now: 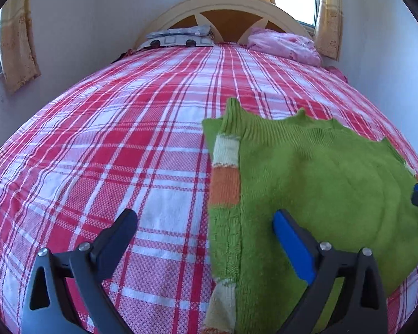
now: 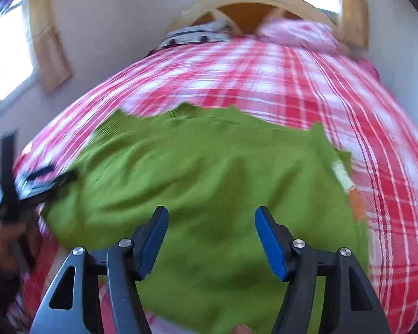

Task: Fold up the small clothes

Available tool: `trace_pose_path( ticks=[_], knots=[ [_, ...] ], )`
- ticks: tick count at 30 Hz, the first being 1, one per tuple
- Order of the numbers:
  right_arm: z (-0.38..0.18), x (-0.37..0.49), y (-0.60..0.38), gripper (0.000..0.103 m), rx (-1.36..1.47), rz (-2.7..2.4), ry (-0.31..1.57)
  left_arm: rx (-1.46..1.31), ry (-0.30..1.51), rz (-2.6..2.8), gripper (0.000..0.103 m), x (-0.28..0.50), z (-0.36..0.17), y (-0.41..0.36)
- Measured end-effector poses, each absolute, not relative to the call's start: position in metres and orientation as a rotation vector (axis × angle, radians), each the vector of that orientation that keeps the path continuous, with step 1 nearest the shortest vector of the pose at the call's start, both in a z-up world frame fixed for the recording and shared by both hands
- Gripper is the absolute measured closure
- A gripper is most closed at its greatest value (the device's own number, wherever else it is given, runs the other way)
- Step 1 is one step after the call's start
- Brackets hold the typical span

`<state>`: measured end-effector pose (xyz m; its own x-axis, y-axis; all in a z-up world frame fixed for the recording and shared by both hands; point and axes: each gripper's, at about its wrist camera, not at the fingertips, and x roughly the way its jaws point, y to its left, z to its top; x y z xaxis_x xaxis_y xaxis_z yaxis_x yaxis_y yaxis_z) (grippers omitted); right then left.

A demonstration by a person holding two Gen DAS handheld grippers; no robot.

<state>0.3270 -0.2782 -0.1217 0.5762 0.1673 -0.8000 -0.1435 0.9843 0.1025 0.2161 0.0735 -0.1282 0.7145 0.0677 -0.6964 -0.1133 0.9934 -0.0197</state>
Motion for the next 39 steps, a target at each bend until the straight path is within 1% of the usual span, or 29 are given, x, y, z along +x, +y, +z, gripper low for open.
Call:
trace_pose_path(
  ticks=[2,5,9,12,16,19,23,24,29,34,39],
  knots=[
    [-0.138,0.339,-0.302,0.037,0.046,0.115,0.996,-0.073,0.786,0.093,0.002,0.217,-0.132,0.075],
    [-0.136,0.326,-0.312,0.038,0.047,0.16,0.979,-0.091,0.806,0.091,0.0,0.22,-0.134,0.076],
    [-0.139,0.305,-0.327,0.038,0.069,0.207,0.932,-0.055,0.849,0.094,0.0,0.228,-0.141,0.069],
    [-0.139,0.3,-0.324,0.038,0.022,0.21,0.918,-0.051,0.849,0.094,0.0,0.227,-0.141,0.068],
    [-0.129,0.306,-0.305,0.037,-0.062,0.121,0.935,-0.087,0.85,0.087,0.0,0.225,-0.142,0.075],
    [-0.119,0.301,-0.282,0.037,-0.113,0.14,0.89,-0.096,0.85,0.084,0.0,0.225,-0.143,0.077],
    [-0.143,0.3,-0.249,0.037,-0.176,0.177,0.936,-0.116,0.874,0.075,0.0,0.224,-0.145,0.079],
    [-0.144,0.297,-0.243,0.035,-0.204,0.153,0.909,-0.133,0.886,0.075,0.0,0.223,-0.147,0.082],
    [-0.145,0.29,-0.234,0.034,-0.249,0.137,0.914,-0.132,0.894,0.07,0.0,0.21,-0.148,0.083],
    [-0.134,0.275,-0.229,0.034,-0.283,0.142,0.873,-0.16,0.882,0.047,0.0,0.201,-0.145,0.087],
    [-0.118,0.251,-0.186,0.034,-0.4,0.218,0.767,-0.242,0.82,-0.025,0.0,0.192,-0.131,0.103]
  ],
)
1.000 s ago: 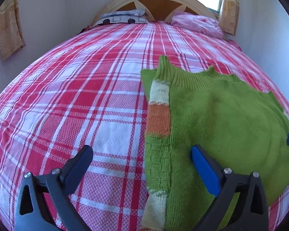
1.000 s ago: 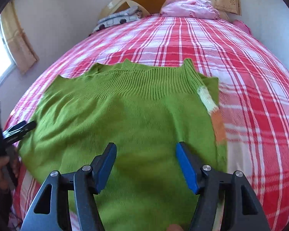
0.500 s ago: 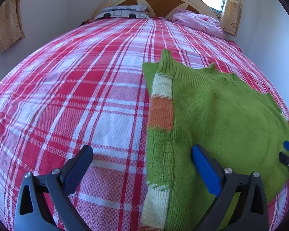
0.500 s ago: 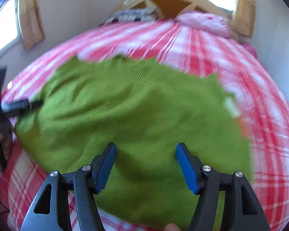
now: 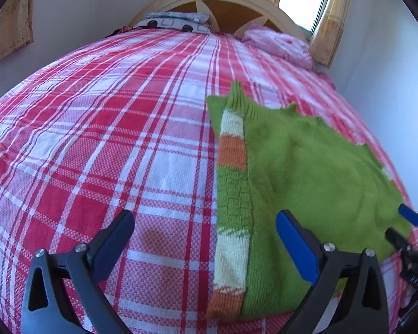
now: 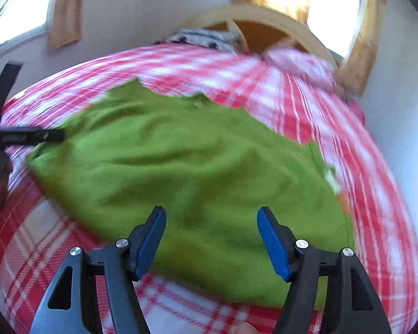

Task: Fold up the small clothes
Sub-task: 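Move the right tool to the striped side edge and close on it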

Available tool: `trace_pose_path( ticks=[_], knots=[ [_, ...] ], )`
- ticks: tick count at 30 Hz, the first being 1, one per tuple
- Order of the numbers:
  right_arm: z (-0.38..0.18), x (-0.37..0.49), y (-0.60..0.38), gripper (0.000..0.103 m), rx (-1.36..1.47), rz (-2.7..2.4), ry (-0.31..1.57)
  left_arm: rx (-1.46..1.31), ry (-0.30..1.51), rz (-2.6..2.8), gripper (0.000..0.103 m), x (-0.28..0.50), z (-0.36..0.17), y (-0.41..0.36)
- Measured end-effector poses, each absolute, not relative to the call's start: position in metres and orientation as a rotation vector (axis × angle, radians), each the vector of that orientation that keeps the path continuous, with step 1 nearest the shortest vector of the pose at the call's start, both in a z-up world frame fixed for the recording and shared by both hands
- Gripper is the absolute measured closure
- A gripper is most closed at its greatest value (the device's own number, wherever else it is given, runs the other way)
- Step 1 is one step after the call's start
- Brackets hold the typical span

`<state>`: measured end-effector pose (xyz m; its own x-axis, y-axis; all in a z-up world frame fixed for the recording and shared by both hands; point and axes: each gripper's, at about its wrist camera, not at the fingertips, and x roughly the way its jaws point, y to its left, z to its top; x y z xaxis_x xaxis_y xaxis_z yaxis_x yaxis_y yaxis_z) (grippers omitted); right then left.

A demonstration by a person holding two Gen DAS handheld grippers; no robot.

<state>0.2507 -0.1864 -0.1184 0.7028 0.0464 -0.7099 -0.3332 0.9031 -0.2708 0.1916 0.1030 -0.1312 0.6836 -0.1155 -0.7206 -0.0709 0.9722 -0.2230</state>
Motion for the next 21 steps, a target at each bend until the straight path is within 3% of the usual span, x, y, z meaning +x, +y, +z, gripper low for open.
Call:
trace_pose_path(
  ticks=[17,21],
  knots=[
    [-0.148,0.207,-0.005,0.035,-0.805,0.5,0.593,-0.364,0.807,-0.199,0.0,0.259,-0.126,0.139],
    [-0.159,0.205,0.012,0.035,-0.854,0.481,0.578,-0.441,0.834,-0.299,0.006,0.282,-0.135,0.132]
  ],
)
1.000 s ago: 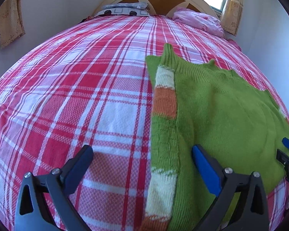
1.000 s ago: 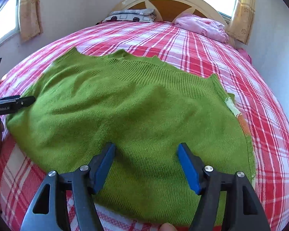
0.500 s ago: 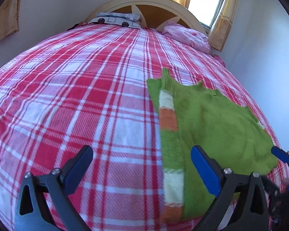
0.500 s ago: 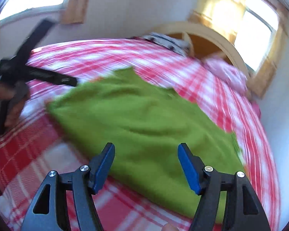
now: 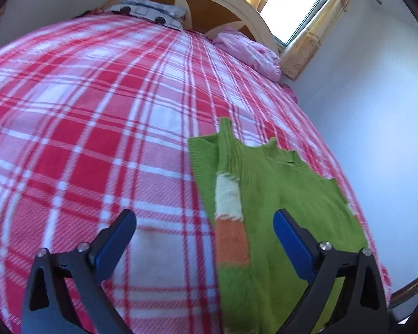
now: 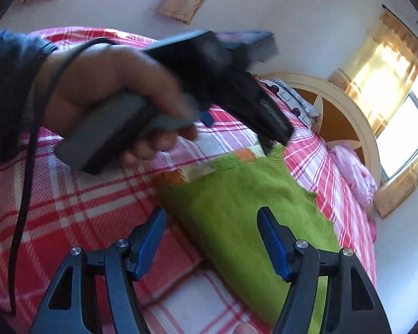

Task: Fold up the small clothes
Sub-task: 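Move the right tool to the striped side edge and close on it, then close the left tool on the side edge while the right tool lifts it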

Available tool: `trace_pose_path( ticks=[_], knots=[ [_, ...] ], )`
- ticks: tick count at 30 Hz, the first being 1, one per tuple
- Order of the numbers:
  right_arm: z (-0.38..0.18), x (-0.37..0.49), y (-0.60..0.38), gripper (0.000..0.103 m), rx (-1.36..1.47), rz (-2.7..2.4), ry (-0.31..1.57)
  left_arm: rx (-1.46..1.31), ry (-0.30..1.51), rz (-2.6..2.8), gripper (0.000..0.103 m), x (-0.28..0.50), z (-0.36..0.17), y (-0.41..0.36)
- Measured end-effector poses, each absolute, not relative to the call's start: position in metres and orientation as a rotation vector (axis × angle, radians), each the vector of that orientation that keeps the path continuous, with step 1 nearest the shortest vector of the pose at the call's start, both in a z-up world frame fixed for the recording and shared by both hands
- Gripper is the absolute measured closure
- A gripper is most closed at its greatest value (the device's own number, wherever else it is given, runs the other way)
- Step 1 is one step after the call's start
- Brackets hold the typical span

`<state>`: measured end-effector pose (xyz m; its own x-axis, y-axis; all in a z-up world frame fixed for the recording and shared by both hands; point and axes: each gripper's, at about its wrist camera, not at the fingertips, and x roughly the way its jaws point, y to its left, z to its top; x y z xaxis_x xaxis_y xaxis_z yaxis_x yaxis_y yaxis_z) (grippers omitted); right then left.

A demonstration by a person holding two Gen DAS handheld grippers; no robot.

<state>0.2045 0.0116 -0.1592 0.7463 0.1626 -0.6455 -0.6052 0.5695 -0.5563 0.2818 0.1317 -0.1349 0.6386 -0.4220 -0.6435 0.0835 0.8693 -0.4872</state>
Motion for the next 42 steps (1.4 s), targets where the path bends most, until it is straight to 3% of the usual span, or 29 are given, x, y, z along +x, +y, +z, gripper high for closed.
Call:
trace_pose_path(
  ticks=[6,11,14,17,19,20,25,37,42],
  knots=[
    [-0.17,0.203,0.024,0.035,-0.884,0.442,0.582,-0.482,0.855,-0.379,0.013,0.314,-0.137,0.127],
    [-0.173,0.203,0.027,0.041,-0.896,0.43,0.575,-0.466,0.842,-0.387,0.014,0.333,-0.139,0.117],
    [-0.174,0.2,0.031,0.047,-0.917,0.43,0.563,-0.477,0.842,-0.406,0.022,0.336,-0.144,0.118],
    [-0.176,0.193,0.038,0.056,-0.935,0.435,0.558,-0.476,0.849,-0.423,0.047,0.338,-0.146,0.118],
    [-0.178,0.191,0.04,0.064,-0.943,0.44,0.558,-0.512,0.859,-0.452,0.084,0.339,-0.151,0.122],
    [-0.178,0.188,0.042,0.067,-0.949,0.443,0.56,-0.529,0.858,-0.469,0.087,0.339,-0.152,0.124],
    [-0.174,0.184,0.043,0.095,-0.935,0.444,0.56,-0.598,0.824,-0.455,0.09,0.331,-0.151,0.133],
    [-0.15,0.21,0.011,0.097,-0.76,0.495,0.615,-0.676,0.846,-0.45,0.09,0.327,-0.157,0.139],
    [-0.154,0.214,0.01,0.096,-0.773,0.499,0.62,-0.686,0.851,-0.437,0.073,0.329,-0.16,0.138]
  ],
)
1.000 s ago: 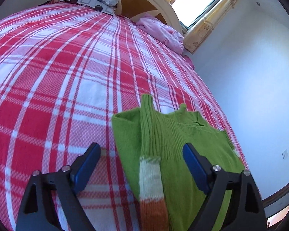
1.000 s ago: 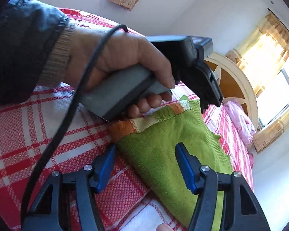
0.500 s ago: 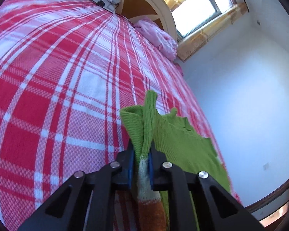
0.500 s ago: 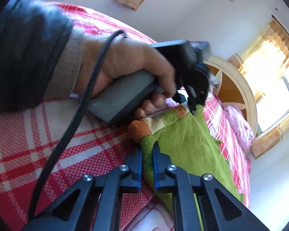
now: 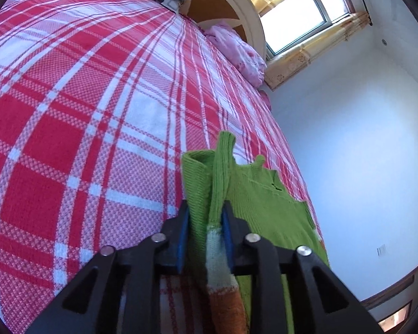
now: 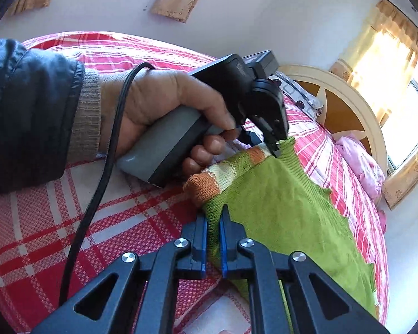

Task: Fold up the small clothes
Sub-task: 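Close the left tool on the side edge while the right tool lifts it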

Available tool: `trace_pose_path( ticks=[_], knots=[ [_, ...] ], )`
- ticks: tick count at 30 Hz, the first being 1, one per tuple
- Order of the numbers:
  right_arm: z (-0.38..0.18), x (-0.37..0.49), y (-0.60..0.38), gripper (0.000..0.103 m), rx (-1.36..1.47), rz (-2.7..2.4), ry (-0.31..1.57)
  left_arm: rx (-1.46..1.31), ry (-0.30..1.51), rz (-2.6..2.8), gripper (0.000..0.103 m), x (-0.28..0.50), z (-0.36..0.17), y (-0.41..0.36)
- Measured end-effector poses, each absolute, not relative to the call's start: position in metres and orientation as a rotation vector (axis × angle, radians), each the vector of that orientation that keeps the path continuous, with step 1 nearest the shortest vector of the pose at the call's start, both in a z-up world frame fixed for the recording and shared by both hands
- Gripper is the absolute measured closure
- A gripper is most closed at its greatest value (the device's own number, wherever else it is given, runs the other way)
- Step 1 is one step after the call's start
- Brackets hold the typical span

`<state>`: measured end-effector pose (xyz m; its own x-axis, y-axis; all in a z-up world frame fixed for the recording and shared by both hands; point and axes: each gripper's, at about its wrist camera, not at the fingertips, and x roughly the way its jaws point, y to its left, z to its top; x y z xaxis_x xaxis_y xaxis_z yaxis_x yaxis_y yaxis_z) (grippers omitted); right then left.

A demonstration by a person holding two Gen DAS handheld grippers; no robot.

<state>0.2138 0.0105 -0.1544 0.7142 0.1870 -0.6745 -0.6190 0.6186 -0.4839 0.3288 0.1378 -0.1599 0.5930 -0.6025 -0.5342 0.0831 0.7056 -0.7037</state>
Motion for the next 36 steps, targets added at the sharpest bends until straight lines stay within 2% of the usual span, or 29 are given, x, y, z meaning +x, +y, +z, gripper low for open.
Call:
trace_pose_path(
  ticks=[3,4,5,6,9,17,23,36],
  knots=[
    [-0.157,0.22,0.008,0.096,-0.767,0.503,0.63,-0.667,0.844,-0.454,0.064,0.331,-0.157,0.133],
    [-0.158,0.221,0.009,0.096,-0.769,0.502,0.631,-0.655,0.84,-0.457,0.066,0.331,-0.156,0.132],
    [-0.159,0.224,0.008,0.096,-0.774,0.502,0.63,-0.642,0.836,-0.466,0.07,0.331,-0.155,0.13],
    [-0.159,0.221,0.009,0.096,-0.775,0.502,0.628,-0.625,0.836,-0.481,0.09,0.332,-0.153,0.126],
    [-0.152,0.216,0.008,0.097,-0.747,0.505,0.61,-0.633,0.835,-0.481,0.09,0.334,-0.151,0.127],
    [-0.106,0.223,-0.042,0.097,-0.491,0.499,0.59,-0.866,0.853,-0.51,0.091,0.333,-0.16,0.139],
    [-0.081,0.236,-0.088,0.097,-0.327,0.485,0.594,-0.937,0.801,-0.536,0.091,0.33,-0.136,0.124],
    [-0.053,0.233,-0.166,0.097,-0.121,0.423,0.557,-0.828,0.756,-0.601,0.091,0.354,-0.073,0.04]
  ],
)
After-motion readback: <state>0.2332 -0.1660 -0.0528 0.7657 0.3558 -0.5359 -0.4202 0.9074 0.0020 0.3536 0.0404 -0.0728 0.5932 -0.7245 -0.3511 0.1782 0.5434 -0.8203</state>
